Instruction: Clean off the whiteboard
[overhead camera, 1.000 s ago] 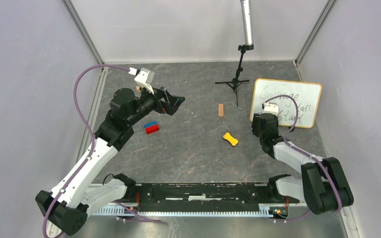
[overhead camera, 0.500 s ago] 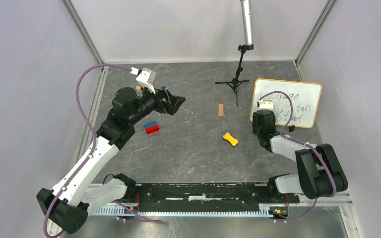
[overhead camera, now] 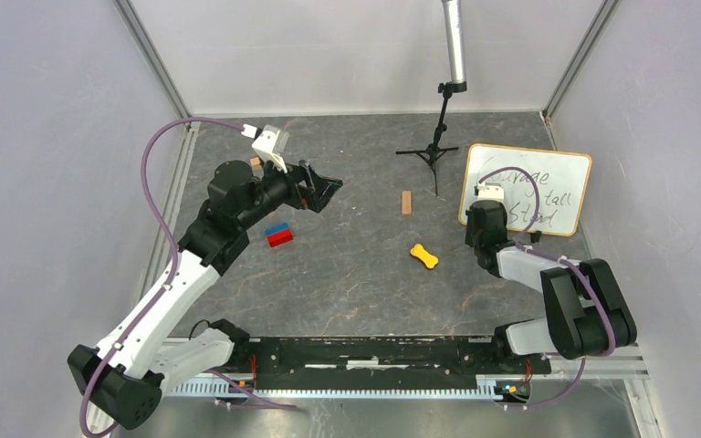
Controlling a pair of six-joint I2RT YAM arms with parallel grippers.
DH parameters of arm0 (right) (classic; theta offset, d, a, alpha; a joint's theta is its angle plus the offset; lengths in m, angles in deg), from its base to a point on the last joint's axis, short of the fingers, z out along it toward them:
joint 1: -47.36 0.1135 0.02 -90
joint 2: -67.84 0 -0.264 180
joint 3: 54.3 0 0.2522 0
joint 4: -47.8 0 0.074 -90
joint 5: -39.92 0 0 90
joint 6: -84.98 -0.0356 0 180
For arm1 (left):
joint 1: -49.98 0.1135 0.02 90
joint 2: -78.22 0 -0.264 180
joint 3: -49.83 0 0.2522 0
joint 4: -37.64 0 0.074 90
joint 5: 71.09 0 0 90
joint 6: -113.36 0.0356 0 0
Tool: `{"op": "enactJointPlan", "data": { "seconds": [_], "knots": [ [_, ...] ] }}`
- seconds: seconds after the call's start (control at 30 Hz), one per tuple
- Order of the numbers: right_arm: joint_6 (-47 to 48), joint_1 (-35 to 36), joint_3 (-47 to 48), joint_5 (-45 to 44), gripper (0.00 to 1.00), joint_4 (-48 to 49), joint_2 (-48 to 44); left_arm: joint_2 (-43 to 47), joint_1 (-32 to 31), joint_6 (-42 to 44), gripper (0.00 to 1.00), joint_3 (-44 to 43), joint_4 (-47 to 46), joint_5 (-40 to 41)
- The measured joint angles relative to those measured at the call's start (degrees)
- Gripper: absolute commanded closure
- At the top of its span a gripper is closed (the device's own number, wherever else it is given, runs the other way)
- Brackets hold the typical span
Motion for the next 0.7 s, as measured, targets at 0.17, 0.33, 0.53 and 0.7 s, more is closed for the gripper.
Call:
{"op": "enactJointPlan", "data": {
  "seconds": [0.17,0.33,0.53,0.7],
  "knots": [
    [0.0,-0.3,0.0,2.1,0.95,1.3,0.6,0.0,0.0,0.0,0.0,0.0,0.0,0.0],
    [-0.2,-0.2,0.7,7.6,1.0,2.8,1.5,0.0,0.0,0.0,0.0,0.0,0.0,0.0],
    [-1.2,1.5,0.7,10.1,1.0,2.7,1.4,0.0,0.0,0.0,0.0,0.0,0.0,0.0],
    [-3.0,4.5,0.7,10.7,1.0,1.3,0.5,0.0,0.0,0.0,0.0,0.0,0.0,0.0]
  ]
}}
